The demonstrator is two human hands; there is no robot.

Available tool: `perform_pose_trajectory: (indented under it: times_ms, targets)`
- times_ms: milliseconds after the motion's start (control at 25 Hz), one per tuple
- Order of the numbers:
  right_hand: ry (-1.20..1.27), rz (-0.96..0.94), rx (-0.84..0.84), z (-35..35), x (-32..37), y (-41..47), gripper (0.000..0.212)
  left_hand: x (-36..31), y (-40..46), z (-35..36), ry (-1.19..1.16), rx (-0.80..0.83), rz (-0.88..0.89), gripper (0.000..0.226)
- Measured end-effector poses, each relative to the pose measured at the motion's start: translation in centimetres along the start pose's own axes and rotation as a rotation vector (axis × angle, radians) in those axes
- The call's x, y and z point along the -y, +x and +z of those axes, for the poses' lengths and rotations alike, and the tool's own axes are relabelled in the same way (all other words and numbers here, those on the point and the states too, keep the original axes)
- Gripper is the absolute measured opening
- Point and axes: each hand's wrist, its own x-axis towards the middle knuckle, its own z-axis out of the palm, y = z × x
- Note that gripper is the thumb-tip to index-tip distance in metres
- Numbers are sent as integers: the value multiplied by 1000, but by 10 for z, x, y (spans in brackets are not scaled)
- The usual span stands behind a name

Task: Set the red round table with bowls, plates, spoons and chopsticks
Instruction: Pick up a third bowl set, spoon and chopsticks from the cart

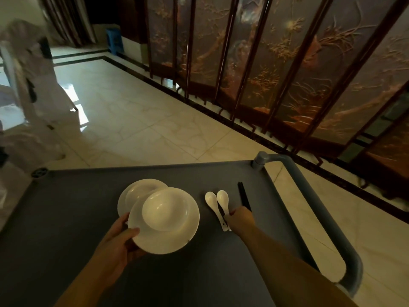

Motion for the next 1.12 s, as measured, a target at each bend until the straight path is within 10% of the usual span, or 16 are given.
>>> perform_pose_trajectory:
  times_ms: [1120]
  targets:
    - [84,279,-81,-25,-79,-5,49,-13,18,22,89,132,46,51]
